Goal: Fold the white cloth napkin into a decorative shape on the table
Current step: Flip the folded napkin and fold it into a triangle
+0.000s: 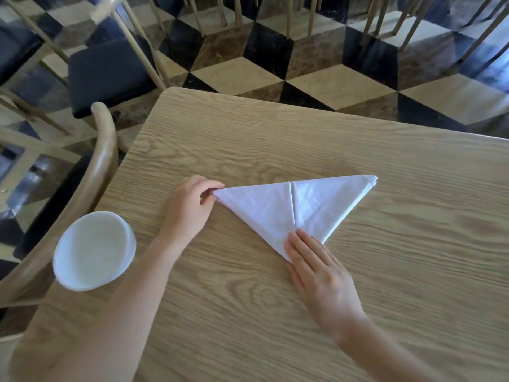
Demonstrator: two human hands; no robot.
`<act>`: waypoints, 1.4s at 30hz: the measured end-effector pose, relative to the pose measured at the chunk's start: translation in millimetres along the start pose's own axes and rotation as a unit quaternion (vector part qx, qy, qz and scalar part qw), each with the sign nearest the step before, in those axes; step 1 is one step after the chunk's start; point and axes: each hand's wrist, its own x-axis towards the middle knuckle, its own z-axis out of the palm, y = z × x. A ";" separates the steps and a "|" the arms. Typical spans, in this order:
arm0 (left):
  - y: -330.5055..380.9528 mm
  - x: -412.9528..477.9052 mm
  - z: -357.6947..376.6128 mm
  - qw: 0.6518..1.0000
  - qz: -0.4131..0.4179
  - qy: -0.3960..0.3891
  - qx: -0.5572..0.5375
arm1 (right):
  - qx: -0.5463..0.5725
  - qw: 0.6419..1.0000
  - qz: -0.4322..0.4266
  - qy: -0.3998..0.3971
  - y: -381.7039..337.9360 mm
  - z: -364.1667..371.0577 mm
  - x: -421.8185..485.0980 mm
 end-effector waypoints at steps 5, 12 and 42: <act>-4.6 -0.3 -3.7 0.998 0.045 0.007 0.033 | 0.011 0.999 -0.021 0.049 -0.5 -5.9 -2.6; -2.9 -1.5 -13.1 0.994 -0.034 -0.061 -0.089 | 0.001 0.999 -0.030 0.021 0.1 -3.4 -12.0; 57.9 -16.5 -11.9 0.989 -0.001 0.032 0.144 | 0.184 0.980 0.048 -0.049 -3.8 -47.5 -7.2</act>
